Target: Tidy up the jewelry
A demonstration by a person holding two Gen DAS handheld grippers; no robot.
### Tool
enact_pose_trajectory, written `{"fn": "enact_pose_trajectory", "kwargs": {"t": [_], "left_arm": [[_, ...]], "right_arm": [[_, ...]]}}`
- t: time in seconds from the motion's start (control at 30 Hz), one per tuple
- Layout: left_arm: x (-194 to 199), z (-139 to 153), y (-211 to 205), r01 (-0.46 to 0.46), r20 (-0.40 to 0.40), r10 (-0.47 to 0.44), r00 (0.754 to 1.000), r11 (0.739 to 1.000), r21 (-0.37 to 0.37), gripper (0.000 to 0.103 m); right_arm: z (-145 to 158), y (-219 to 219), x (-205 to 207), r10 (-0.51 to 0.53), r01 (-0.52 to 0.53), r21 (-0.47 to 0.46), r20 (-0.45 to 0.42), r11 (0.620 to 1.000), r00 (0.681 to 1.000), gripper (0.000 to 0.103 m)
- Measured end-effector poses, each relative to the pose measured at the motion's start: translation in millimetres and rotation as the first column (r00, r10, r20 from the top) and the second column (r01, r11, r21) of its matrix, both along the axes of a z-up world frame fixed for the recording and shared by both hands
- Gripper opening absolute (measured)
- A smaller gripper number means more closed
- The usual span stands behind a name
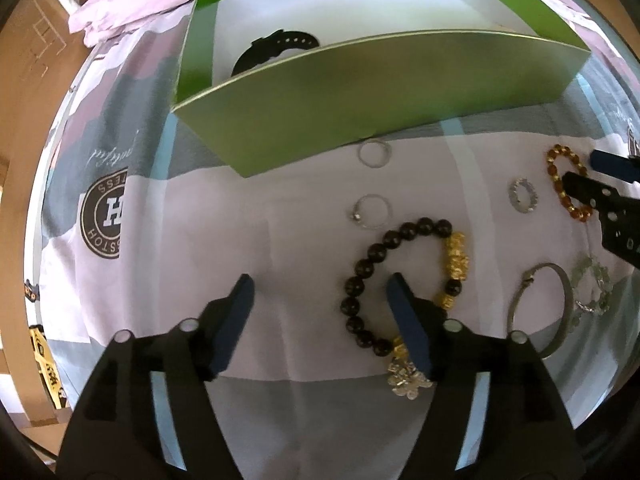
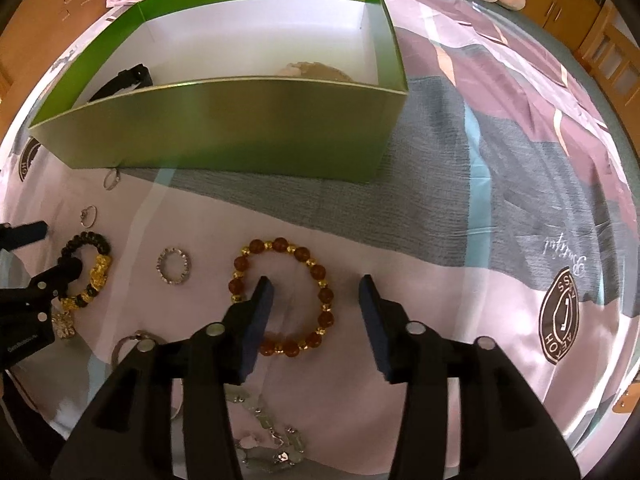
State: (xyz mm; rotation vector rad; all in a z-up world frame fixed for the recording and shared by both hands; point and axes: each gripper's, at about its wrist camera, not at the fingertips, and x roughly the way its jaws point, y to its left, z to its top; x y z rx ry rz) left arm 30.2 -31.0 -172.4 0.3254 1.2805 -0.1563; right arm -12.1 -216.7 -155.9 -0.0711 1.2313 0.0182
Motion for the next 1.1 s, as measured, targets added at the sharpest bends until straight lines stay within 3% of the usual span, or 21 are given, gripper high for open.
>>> {"fn": "enact_pose_trajectory", "kwargs": {"t": [0.13, 0.37, 0.47, 0.53, 0.67, 0.7, 0.73, 0.8, 1.1], "left_arm": [[1, 0, 2, -0.011, -0.004, 0.011, 1.0, 1.0, 0.003, 0.085], [-8, 2, -11, 0.063, 0.006, -0.063, 0.998, 0.998, 0.001, 0.084], [-13, 2, -16, 0.078, 0.005, -0.078, 0.997, 0.997, -0.01, 0.073], [-15, 3, -16, 0.081, -0.017, -0.082, 0.997, 0.995, -0.059, 0.056], [-22, 5, -23, 0.095, -0.02, -0.097, 0.995, 0.992, -0.078, 0.034], [-23, 6, -25, 0.098, -0.022, -0.1, 0.995, 0.992, -0.083, 0.027], [-27, 8, -27, 0.098, -0.017, -0.099, 0.995, 0.992, -0.075, 0.012], [-27, 11, -26, 0.095, -0.014, -0.096, 0.995, 0.993, -0.073, 0.01], [-23, 32, -10, 0.059, 0.01, -0.058, 0.998, 0.988, -0.146, 0.01]], "right_arm": [[-2, -5, 1, -0.028, 0.028, 0.002, -0.006, 1.0, 1.0, 0.062], [-1, -2, -1, -0.029, 0.029, -0.009, -0.005, 1.0, 1.0, 0.062], [0, -3, 1, -0.019, 0.019, -0.013, -0.009, 1.0, 1.0, 0.062], [-1, 2, -1, 0.0, -0.001, -0.027, -0.007, 1.0, 1.0, 0.055], [4, 21, -10, 0.069, -0.069, -0.023, -0.002, 0.997, 0.998, 0.015], [4, 24, -11, 0.086, -0.086, -0.026, -0.002, 0.996, 0.996, 0.008], [4, 28, -13, 0.099, -0.099, -0.037, 0.002, 0.994, 0.995, 0.008], [5, 32, -15, 0.109, -0.108, -0.059, 0.012, 0.992, 0.994, 0.007], [23, 23, -8, 0.093, -0.094, 0.007, 0.056, 0.996, 0.994, 0.007]]}}
